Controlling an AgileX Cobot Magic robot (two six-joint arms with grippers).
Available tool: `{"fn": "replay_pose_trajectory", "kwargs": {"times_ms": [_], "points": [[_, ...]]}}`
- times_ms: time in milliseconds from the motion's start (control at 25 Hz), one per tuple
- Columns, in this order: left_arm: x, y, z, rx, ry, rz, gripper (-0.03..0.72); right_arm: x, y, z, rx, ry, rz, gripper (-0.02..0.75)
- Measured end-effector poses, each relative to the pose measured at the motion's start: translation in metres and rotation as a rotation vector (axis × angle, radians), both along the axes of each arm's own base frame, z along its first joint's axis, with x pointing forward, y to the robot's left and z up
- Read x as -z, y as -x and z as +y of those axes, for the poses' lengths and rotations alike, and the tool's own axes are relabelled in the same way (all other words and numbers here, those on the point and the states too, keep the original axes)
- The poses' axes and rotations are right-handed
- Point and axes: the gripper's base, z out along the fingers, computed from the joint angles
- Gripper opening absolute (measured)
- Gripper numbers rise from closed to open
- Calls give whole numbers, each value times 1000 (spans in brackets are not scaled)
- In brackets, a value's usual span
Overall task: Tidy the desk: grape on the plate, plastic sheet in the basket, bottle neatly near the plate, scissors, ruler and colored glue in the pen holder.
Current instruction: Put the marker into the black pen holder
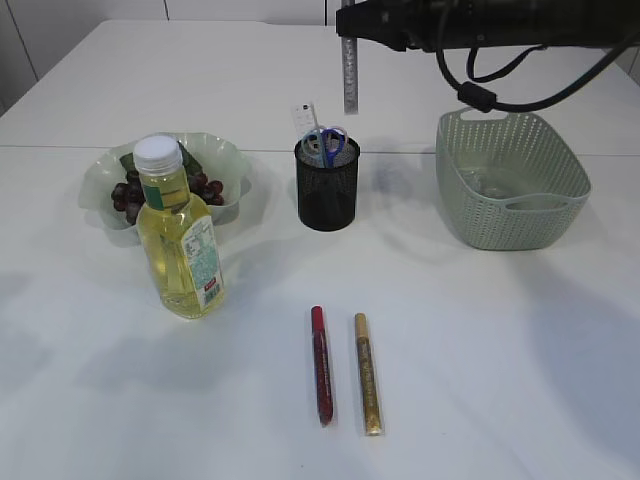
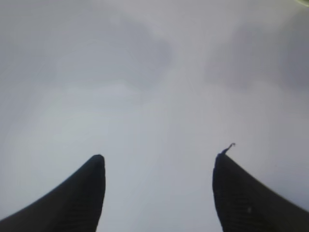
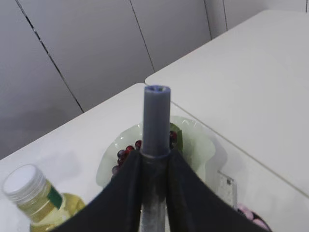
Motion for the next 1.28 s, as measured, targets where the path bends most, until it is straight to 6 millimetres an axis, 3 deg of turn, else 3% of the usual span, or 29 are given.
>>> {"fn": "replay_pose_trajectory", "kwargs": {"times_ms": [240, 600, 800, 1040, 1280], "points": [[0, 0, -1, -6, 14, 4, 505, 35, -31, 3, 26, -32, -77, 138], [0, 0, -1, -7, 16, 4, 505, 80, -53, 5, 25, 33, -144, 138], [0, 0, -1, -7, 16, 4, 505, 88, -55, 5, 29, 37, -135, 157], [0, 0, -1, -8, 18, 5, 505, 86, -56, 5, 30, 35, -142, 249], [0, 1, -1, -8, 17, 9, 505, 86, -56, 5, 35, 17, -116, 262]]}}
